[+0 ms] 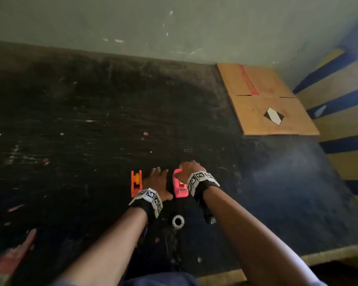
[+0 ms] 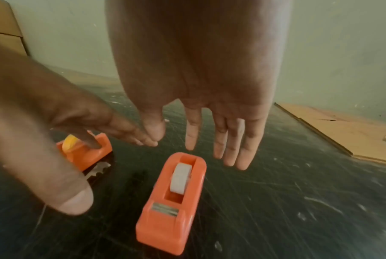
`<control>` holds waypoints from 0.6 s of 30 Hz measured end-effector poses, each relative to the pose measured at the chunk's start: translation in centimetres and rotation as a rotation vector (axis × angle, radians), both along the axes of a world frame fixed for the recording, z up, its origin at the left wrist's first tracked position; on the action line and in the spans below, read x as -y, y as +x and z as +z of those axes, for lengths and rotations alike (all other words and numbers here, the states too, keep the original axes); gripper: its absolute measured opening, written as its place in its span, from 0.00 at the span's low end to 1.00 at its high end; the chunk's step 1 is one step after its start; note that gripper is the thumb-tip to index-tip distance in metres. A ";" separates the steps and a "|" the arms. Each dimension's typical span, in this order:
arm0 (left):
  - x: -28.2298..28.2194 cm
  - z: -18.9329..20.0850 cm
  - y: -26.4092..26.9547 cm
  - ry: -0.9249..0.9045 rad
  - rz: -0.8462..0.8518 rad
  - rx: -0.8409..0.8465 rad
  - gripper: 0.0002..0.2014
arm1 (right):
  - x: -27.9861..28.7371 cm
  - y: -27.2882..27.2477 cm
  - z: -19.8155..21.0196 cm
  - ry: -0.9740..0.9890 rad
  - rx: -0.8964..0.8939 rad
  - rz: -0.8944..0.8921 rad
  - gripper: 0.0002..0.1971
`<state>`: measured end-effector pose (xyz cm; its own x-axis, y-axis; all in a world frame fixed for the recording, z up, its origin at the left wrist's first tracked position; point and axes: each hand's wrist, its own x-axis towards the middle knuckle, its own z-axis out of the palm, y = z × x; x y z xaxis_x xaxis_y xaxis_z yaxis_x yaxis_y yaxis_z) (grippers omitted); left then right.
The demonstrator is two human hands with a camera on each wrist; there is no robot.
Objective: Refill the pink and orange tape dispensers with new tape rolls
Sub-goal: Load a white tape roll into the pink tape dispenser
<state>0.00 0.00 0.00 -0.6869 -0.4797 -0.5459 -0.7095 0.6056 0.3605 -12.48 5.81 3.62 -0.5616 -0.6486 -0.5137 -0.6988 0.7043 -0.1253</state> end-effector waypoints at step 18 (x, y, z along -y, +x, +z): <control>-3.2 -6.3 -1.3 -0.016 0.173 -0.411 0.56 | -0.7 0.2 -3.2 -0.021 0.023 -0.033 0.18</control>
<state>-1.33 3.24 -6.33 -0.7540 -0.6132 -0.2355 -0.6006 0.4982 0.6254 -12.26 6.50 0.45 -0.5714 -0.6406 -0.5129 -0.6717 0.7241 -0.1561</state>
